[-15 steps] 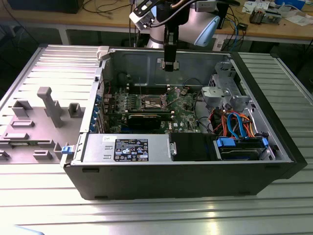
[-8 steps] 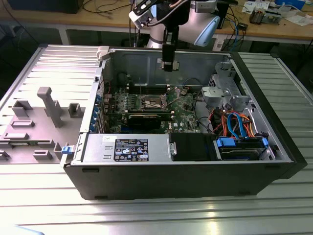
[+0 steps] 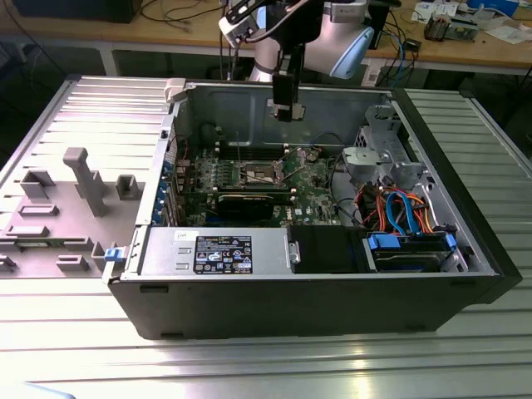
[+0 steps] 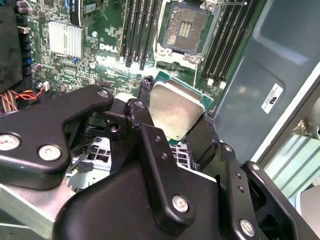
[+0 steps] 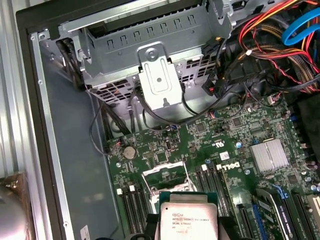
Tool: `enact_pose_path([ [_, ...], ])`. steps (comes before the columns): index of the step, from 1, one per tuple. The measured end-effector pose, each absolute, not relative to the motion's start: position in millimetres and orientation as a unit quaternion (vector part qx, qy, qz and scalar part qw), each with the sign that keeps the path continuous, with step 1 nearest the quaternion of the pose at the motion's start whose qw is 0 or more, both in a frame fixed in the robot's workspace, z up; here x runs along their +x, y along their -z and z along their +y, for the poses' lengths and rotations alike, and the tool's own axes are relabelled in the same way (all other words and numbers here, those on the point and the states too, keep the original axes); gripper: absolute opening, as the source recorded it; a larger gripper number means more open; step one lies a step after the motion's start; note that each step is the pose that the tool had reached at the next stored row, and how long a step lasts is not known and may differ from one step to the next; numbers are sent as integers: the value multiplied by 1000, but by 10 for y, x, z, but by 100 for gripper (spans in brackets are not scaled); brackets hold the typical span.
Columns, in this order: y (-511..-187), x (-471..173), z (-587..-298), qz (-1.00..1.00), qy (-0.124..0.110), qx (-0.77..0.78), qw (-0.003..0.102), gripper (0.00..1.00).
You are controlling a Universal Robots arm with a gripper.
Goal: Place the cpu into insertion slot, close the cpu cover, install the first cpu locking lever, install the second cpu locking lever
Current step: 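Place the cpu into insertion slot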
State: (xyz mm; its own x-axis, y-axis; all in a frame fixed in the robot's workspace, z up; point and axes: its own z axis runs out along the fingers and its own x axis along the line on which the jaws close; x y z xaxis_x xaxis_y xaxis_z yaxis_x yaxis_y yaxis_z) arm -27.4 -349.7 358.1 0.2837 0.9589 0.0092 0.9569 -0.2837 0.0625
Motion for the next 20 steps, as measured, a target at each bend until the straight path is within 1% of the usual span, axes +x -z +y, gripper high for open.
enact_pose_path([
  [20,-3578,-275,-3496,598,-22,801,22,55],
])
